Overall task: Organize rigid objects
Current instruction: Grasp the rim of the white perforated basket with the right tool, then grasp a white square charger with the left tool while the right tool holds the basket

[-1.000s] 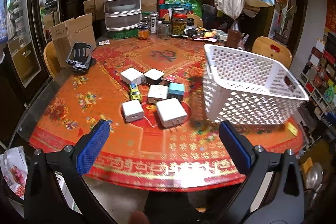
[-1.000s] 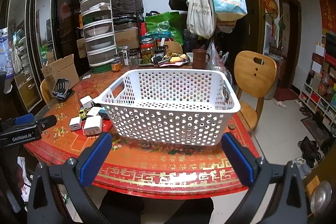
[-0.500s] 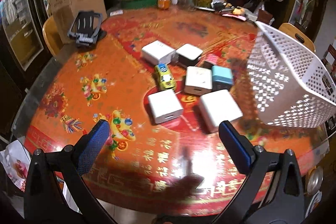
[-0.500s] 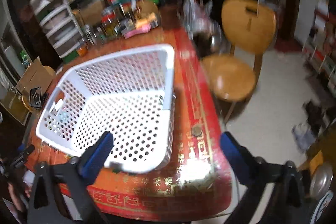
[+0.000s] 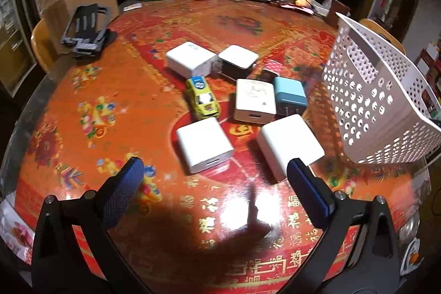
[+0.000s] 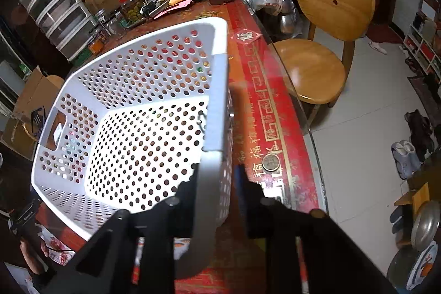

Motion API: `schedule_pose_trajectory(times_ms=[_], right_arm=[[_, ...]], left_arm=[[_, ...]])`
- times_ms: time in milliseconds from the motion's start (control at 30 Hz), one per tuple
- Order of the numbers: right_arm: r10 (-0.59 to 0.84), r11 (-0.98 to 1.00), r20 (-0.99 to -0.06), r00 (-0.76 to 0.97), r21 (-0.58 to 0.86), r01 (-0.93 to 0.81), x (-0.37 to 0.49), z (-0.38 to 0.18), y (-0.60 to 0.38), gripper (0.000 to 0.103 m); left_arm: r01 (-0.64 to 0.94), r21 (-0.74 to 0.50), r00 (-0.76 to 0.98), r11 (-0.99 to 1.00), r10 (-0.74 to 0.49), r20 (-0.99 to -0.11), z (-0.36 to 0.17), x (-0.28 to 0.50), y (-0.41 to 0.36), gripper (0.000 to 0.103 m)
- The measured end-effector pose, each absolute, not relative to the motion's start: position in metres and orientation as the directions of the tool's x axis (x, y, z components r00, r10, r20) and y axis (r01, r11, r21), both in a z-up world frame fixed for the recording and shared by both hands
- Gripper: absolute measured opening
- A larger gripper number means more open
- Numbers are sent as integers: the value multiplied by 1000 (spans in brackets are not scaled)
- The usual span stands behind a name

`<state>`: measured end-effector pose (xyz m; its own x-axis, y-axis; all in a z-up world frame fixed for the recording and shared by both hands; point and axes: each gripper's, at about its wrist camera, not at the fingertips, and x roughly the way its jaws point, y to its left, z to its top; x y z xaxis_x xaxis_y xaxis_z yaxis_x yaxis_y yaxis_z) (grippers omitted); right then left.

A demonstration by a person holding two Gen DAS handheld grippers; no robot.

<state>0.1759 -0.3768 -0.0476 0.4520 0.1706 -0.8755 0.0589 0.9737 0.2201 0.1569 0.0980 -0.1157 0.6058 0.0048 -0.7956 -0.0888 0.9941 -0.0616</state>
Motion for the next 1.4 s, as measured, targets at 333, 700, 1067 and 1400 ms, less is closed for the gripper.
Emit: schedule_pose_trajectory(times_ms=[333,700,1067,1400], right_arm=[[133,975,-902,410,194,111,187,-59,-371,16],[122,973,-906,406,190,132,192,-66,-369,16],[114,976,-911,396,178,128,193,-67,-367,16],[114,975,-911,396,178,129,193,-67,-366,16]], left_arm=[[-75,-64,600,995,-6,-800,-121,172,99,102],[-125,-21,558,992,52,-828,-138,186,126,101],[-101,-34,538,994,26,-843,-149,204,116,57],[-92,-8,572,996,46,-819,-135,196,111,54]])
